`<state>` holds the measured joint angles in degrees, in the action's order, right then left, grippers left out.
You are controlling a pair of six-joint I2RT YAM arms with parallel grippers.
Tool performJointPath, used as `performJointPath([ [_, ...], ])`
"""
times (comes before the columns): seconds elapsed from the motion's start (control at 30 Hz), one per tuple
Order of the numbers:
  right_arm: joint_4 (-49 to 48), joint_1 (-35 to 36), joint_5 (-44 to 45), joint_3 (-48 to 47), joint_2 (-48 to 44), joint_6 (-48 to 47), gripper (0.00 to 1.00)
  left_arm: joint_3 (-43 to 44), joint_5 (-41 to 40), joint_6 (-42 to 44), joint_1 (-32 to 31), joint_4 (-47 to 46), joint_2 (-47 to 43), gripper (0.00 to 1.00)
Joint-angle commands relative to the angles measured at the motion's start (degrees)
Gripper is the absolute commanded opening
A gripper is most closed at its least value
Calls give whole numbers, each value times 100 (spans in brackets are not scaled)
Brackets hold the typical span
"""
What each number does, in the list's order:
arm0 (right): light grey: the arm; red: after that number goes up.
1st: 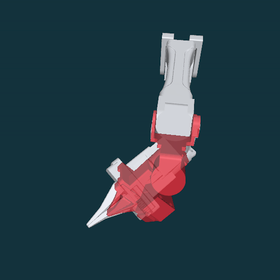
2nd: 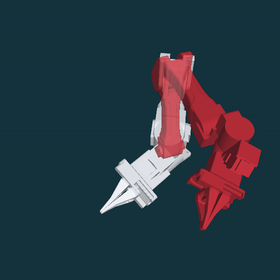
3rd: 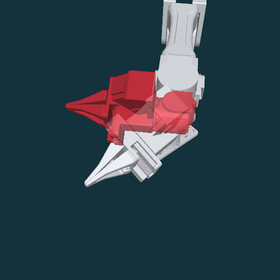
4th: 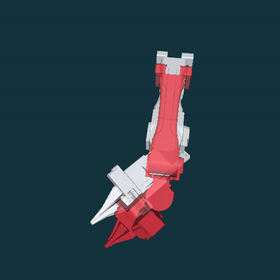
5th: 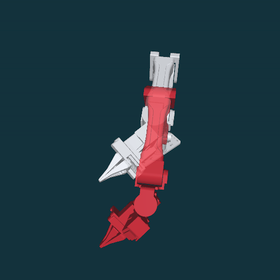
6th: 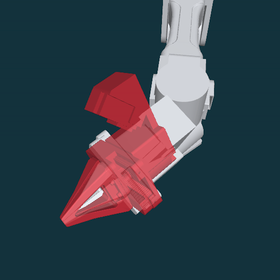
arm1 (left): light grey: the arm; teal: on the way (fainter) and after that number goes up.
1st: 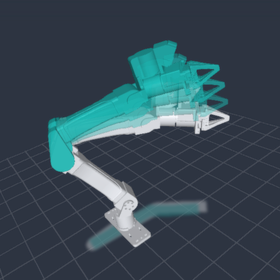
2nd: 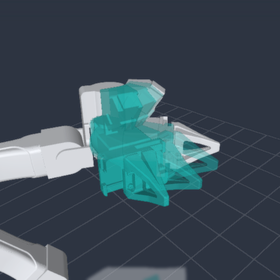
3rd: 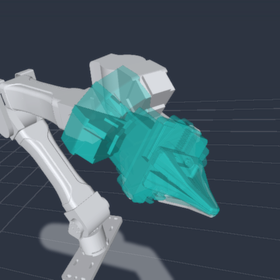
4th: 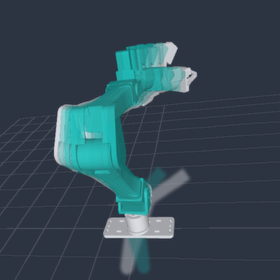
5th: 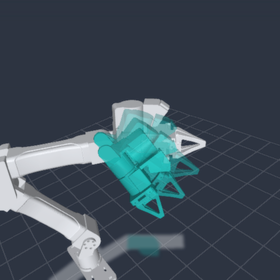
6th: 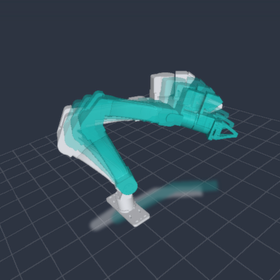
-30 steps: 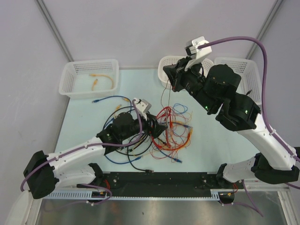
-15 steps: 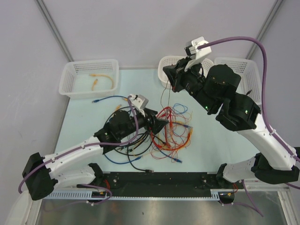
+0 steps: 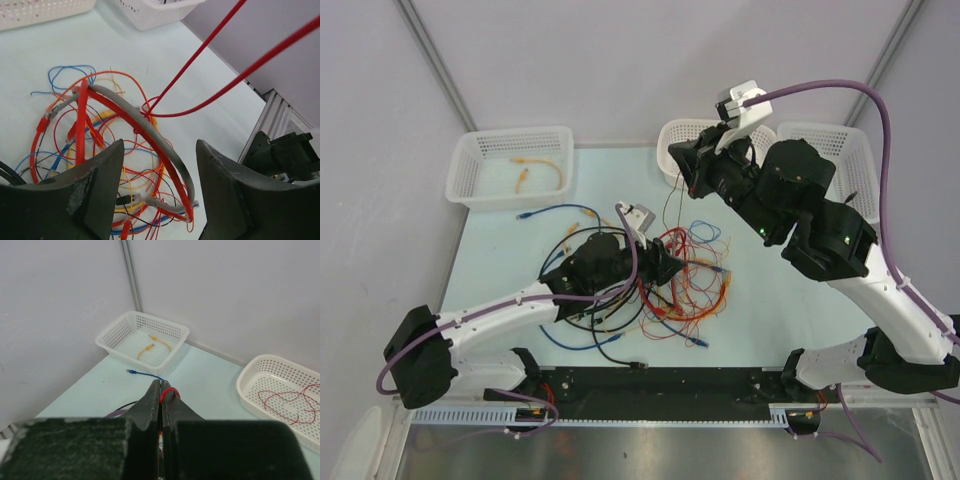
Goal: Untangle the cables
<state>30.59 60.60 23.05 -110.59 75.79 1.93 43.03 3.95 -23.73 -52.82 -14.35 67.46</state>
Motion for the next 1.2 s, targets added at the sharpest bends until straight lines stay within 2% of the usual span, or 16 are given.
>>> performJointPath([
  [0.0,-264,57,-64,-112,-170,44,0,-14,115,-132,-36,-121,205,52],
  [0.07,-238,75,-64,-130,-170,26,0,13,54,-89,-36,-68,232,34],
  [0.1,-238,75,-37,-156,-170,18,0,30,-42,-36,-36,10,206,7],
  [0.13,-229,84,-2,-174,-205,-9,0,57,-173,-18,-36,107,163,0],
  [0.3,-527,93,444,-78,-450,-176,0,-136,-1132,35,131,897,-216,0],
  [0.57,-1028,93,921,-200,-785,-650,0,-830,-1089,-756,1686,2163,-515,0],
  [0.7,-994,93,982,-375,-829,-721,0,-1015,-922,-923,2414,2384,-445,0],
  [0.8,-958,101,974,-455,-846,-721,0,-1033,-826,-941,2705,2498,-261,0],
  [1.13,-1195,137,930,-552,-1048,-896,0,-989,-799,-1064,3058,2815,275,0],
  [1.17,-1222,145,912,-578,-1066,-923,0,-989,-721,-1073,3102,2823,329,3],
])
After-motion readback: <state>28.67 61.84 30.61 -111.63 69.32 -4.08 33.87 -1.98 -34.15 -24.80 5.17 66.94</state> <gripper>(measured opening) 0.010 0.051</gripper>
